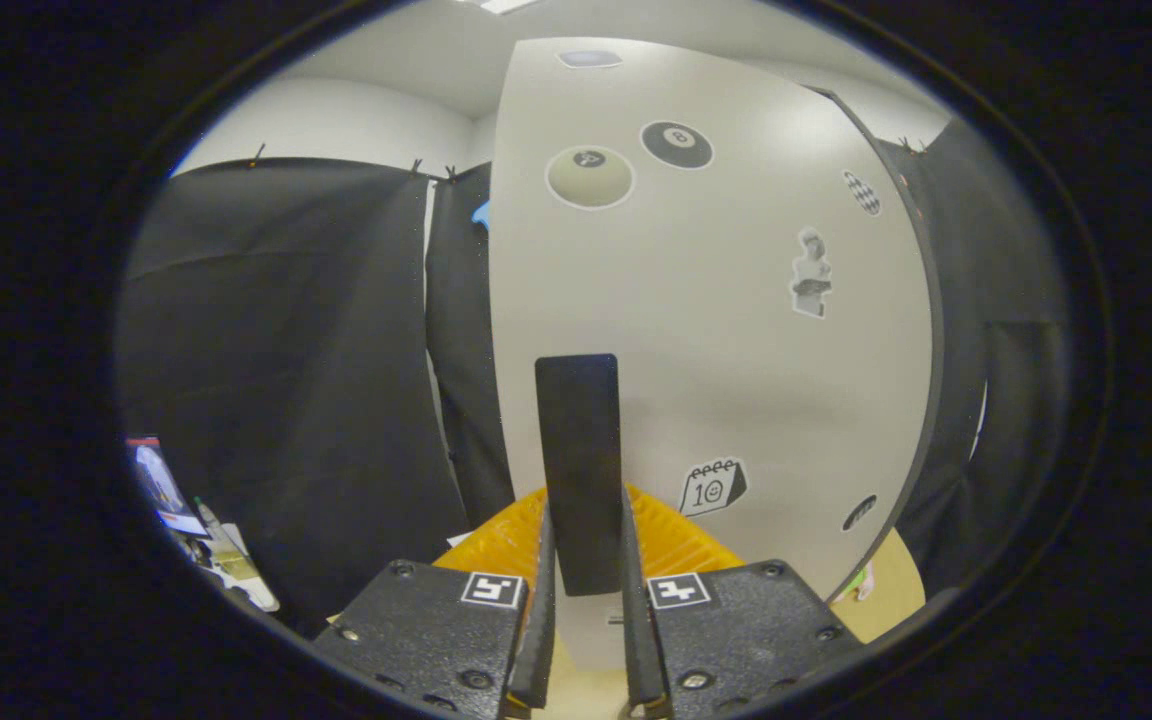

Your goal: Open the shoe cabinet door, grab the shoes and put them into the shoe cabinet, then close the shoe cabinet door.

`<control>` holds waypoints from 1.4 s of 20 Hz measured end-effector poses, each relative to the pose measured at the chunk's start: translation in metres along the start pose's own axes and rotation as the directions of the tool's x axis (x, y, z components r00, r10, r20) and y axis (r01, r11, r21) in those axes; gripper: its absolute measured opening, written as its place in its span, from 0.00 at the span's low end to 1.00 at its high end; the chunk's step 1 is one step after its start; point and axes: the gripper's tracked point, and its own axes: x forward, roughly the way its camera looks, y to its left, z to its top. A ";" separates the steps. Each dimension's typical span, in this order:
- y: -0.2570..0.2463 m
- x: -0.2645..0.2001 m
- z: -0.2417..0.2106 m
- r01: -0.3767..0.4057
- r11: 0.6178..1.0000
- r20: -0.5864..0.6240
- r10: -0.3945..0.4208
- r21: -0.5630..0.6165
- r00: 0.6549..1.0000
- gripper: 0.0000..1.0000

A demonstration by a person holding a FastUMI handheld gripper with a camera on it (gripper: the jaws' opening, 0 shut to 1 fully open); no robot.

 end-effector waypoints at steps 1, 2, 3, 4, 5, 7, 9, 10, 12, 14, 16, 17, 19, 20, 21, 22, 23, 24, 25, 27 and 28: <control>0.000 -0.010 -0.001 0.001 1.000 -0.012 -0.002 -0.023 1.000 0.32; -0.001 -0.019 -0.001 0.001 1.000 -0.017 -0.002 -0.026 1.000 0.32; -0.001 -0.028 -0.002 -0.003 1.000 -0.020 0.003 -0.022 1.000 0.32; -0.002 -0.035 -0.003 -0.014 1.000 -0.027 0.013 -0.018 1.000 0.31; -0.007 -0.044 -0.003 -0.024 1.000 -0.026 0.024 -0.011 0.999 0.31; -0.019 -0.057 0.000 -0.037 0.999 -0.022 0.038 0.009 0.999 0.31; -0.033 -0.061 -0.002 -0.032 0.999 -0.011 0.032 0.021 0.999 0.30; -0.035 -0.067 -0.003 -0.021 1.000 -0.007 0.021 0.016 1.000 0.30; -0.034 -0.085 -0.006 -0.004 1.000 -0.002 0.004 0.016 1.000 0.30; -0.041 -0.099 -0.006 0.011 1.000 0.003 -0.011 0.007 1.000 0.30; -0.048 -0.111 -0.007 0.030 1.000 0.015 -0.030 -0.006 0.999 0.30; -0.053 -0.116 -0.009 0.042 0.999 0.023 -0.041 -0.009 0.999 0.30; -0.061 -0.124 -0.008 0.059 0.998 0.042 -0.058 -0.021 0.997 0.29; -0.064 -0.128 -0.009 0.069 0.997 0.040 -0.068 -0.027 0.997 0.29; -0.069 -0.132 -0.009 0.086 0.996 0.039 -0.084 -0.035 0.996 0.28; -0.074 -0.136 -0.008 0.106 0.994 0.041 -0.104 -0.042 0.994 0.28; -0.080 -0.140 -0.008 0.125 0.991 0.046 -0.123 -0.049 0.991 0.27; -0.087 -0.145 -0.009 0.141 0.989 0.051 -0.138 -0.054 0.989 0.27; -0.093 -0.150 -0.009 0.156 0.986 0.058 -0.153 -0.057 0.987 0.26; -0.105 -0.162 -0.009 0.183 0.982 0.071 -0.179 -0.047 0.981 0.25; -0.110 -0.166 -0.012 0.198 0.979 0.067 -0.195 -0.043 0.979 0.23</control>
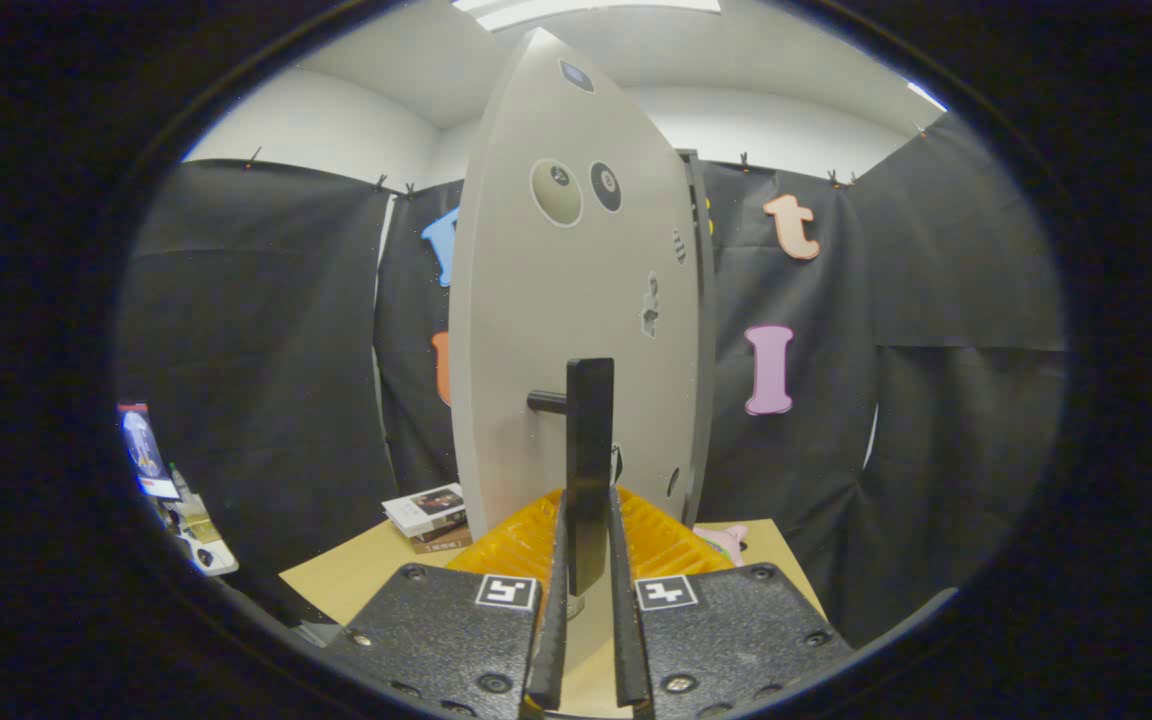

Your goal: Open the shoe cabinet door, grab the shoes and put them into the shoe cabinet, then close the shoe cabinet door.

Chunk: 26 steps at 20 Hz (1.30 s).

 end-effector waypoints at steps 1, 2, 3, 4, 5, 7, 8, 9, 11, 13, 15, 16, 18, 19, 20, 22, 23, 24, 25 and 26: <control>-0.005 -0.004 -0.002 0.018 1.000 -0.005 -0.018 0.006 1.000 0.21; -0.010 -0.006 -0.002 0.034 0.999 -0.001 -0.034 0.014 0.999 0.20; -0.016 -0.008 -0.002 0.051 0.999 0.000 -0.051 0.018 0.999 0.19; -0.026 -0.011 -0.002 0.075 0.997 0.007 -0.075 0.024 0.997 0.19; -0.035 -0.015 -0.002 0.105 0.994 0.013 -0.105 0.018 0.994 0.19; -0.056 -0.024 -0.002 0.180 0.984 0.019 -0.180 -0.002 0.984 0.19; -0.066 -0.032 0.001 0.222 0.975 0.031 -0.222 -0.008 0.975 0.19; -0.076 -0.042 0.004 0.264 0.965 0.046 -0.263 -0.013 0.964 0.19; -0.087 -0.061 0.018 0.322 0.947 0.093 -0.319 -0.016 0.943 0.15; -0.077 -0.073 0.019 0.305 0.952 0.127 -0.300 -0.022 0.945 0.11; -0.055 -0.077 0.010 0.238 0.971 0.102 -0.236 -0.015 0.966 0.25; -0.042 -0.079 0.004 0.206 0.978 0.087 -0.205 -0.008 0.975 0.34; -0.025 -0.080 0.001 0.168 0.986 0.085 -0.166 -0.018 0.982 0.48; -0.024 -0.080 0.001 0.171 0.985 0.094 -0.168 -0.025 0.981 0.55; -0.023 -0.078 0.000 0.183 0.983 0.103 -0.179 -0.034 0.978 0.68; -0.012 -0.072 -0.005 0.191 0.981 0.124 -0.185 -0.041 0.975 0.92; -0.005 -0.067 -0.011 0.188 0.982 0.133 -0.182 -0.034 0.974 1.00; 0.000 -0.062 -0.016 0.183 0.983 0.137 -0.177 -0.028 0.975 1.00; 0.006 -0.056 -0.022 0.181 0.983 0.140 -0.175 -0.024 0.974 1.00; 0.011 -0.046 -0.032 0.180 0.983 0.139 -0.175 -0.025 0.975 1.00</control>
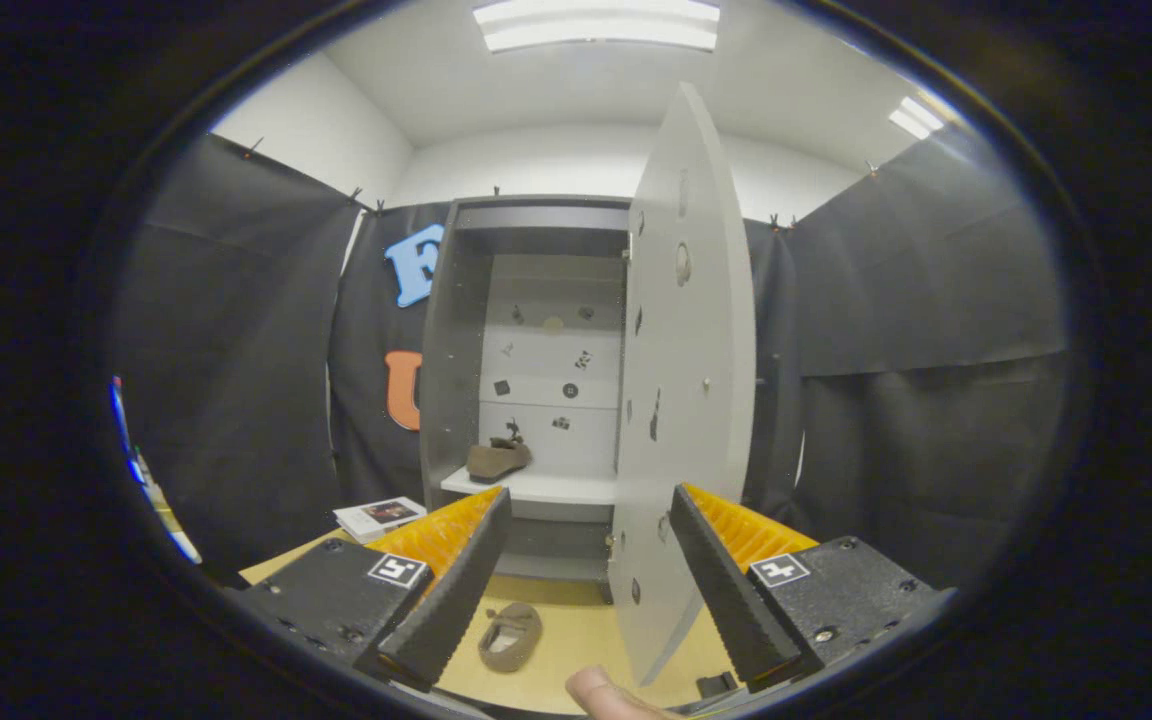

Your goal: Open the shoe cabinet door, grab the shoes and put them into the shoe cabinet, then close the shoe cabinet door.

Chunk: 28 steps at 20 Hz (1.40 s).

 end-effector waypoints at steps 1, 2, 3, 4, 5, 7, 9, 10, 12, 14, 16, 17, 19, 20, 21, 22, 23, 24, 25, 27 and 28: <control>0.006 0.007 -0.009 0.000 1.000 0.002 0.000 0.003 1.000 1.00; 0.011 0.013 -0.018 0.001 1.000 0.000 -0.001 0.002 1.000 1.00; 0.018 0.020 -0.033 -0.009 1.000 -0.013 0.009 -0.004 1.000 1.00; 0.027 0.027 -0.047 -0.023 1.000 -0.022 0.023 0.002 1.000 1.00; 0.036 0.038 -0.060 -0.042 0.999 -0.033 0.043 0.010 0.999 1.00; 0.050 0.055 -0.090 -0.065 0.998 -0.076 0.067 0.027 0.995 1.00; 0.063 0.070 -0.121 -0.078 0.995 -0.121 0.085 0.058 0.989 1.00; 0.069 0.076 -0.138 -0.083 0.994 -0.148 0.093 0.073 0.985 1.00; 0.082 0.088 -0.163 -0.091 0.991 -0.161 0.106 0.097 0.981 1.00; 0.090 0.103 -0.197 -0.081 0.992 -0.191 0.099 0.100 0.977 1.00; 0.098 0.117 -0.233 -0.073 0.994 -0.239 0.090 0.079 0.967 1.00; 0.100 0.124 -0.250 -0.067 0.995 -0.266 0.084 0.075 0.960 1.00; 0.106 0.133 -0.278 -0.058 0.995 -0.315 0.080 0.079 0.946 1.00; 0.110 0.137 -0.292 -0.064 0.994 -0.337 0.089 0.085 0.937 1.00; 0.117 0.140 -0.307 -0.071 0.993 -0.362 0.100 0.091 0.927 1.00; 0.122 0.143 -0.322 -0.073 0.993 -0.388 0.104 0.094 0.916 0.99; 0.126 0.147 -0.335 -0.071 0.993 -0.409 0.103 0.094 0.907 0.97; 0.130 0.151 -0.349 -0.068 0.993 -0.433 0.102 0.093 0.895 0.95; 0.136 0.153 -0.363 -0.072 0.993 -0.459 0.106 0.091 0.882 0.94; 0.143 0.161 -0.388 -0.070 0.994 -0.510 0.105 0.088 0.853 0.93; 0.145 0.166 -0.400 -0.060 0.994 -0.536 0.100 0.090 0.838 0.92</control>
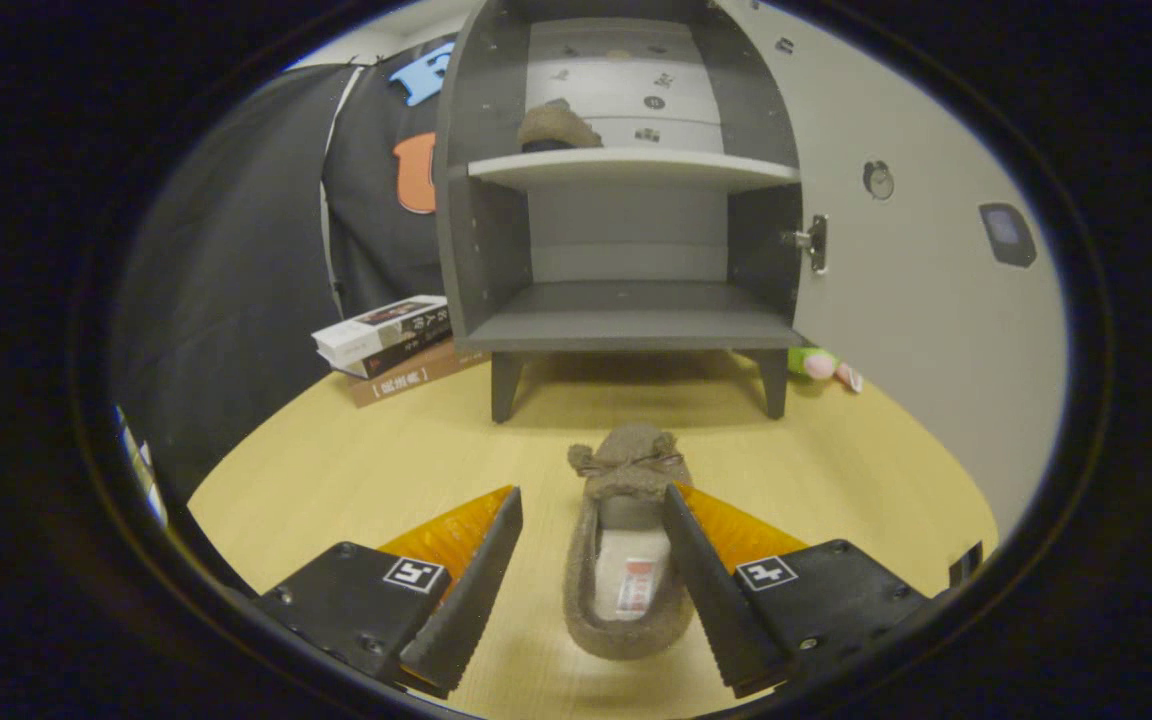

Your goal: Open the shoe cabinet door, grab the shoes and put them into the shoe cabinet, then close the shoe cabinet door.

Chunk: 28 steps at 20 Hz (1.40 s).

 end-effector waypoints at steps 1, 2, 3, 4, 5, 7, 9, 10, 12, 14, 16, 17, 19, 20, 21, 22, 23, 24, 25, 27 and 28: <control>-0.002 0.010 -0.009 0.019 1.000 -0.033 -0.019 0.011 0.999 0.90; -0.007 0.020 -0.016 0.046 0.999 -0.067 -0.044 0.029 0.997 0.87; -0.008 0.028 -0.020 0.060 0.997 -0.085 -0.056 0.046 0.995 0.85; -0.007 0.038 -0.023 0.059 0.997 -0.101 -0.053 0.059 0.993 0.72; -0.006 0.045 -0.023 0.051 0.996 -0.100 -0.044 0.067 0.994 0.62; -0.003 0.054 -0.020 0.013 0.994 -0.067 -0.006 0.106 0.998 0.40; -0.007 0.051 -0.015 0.001 0.992 -0.028 0.002 0.127 1.000 0.11; -0.007 0.044 -0.012 -0.021 0.991 0.000 0.021 0.132 1.000 0.08; -0.007 0.027 0.000 -0.035 0.993 0.071 0.027 0.114 0.997 0.07; -0.014 0.010 0.008 -0.013 0.997 0.114 0.004 0.074 0.993 0.07; -0.013 -0.010 0.021 -0.006 0.999 0.151 -0.002 0.051 0.989 0.07; -0.012 -0.019 0.028 -0.001 0.999 0.175 -0.004 0.032 0.985 0.07; -0.013 -0.036 0.039 0.014 1.000 0.214 -0.011 -0.014 0.977 0.07; -0.012 -0.044 0.045 0.014 1.000 0.227 -0.009 -0.020 0.974 0.07; -0.010 -0.054 0.052 0.008 1.000 0.238 -0.003 -0.021 0.971 0.07; -0.010 -0.065 0.059 0.009 1.000 0.248 -0.002 -0.026 0.969 0.07; -0.012 -0.075 0.066 0.017 0.999 0.258 -0.008 -0.035 0.966 0.07; -0.013 -0.089 0.076 0.022 0.999 0.270 -0.010 -0.040 0.963 0.07; -0.013 -0.104 0.089 0.022 0.999 0.291 -0.011 -0.036 0.957 0.07; -0.012 -0.135 0.114 0.006 0.999 0.323 0.006 -0.037 0.946 0.07; -0.013 -0.151 0.128 -0.005 0.999 0.336 0.018 -0.039 0.942 0.07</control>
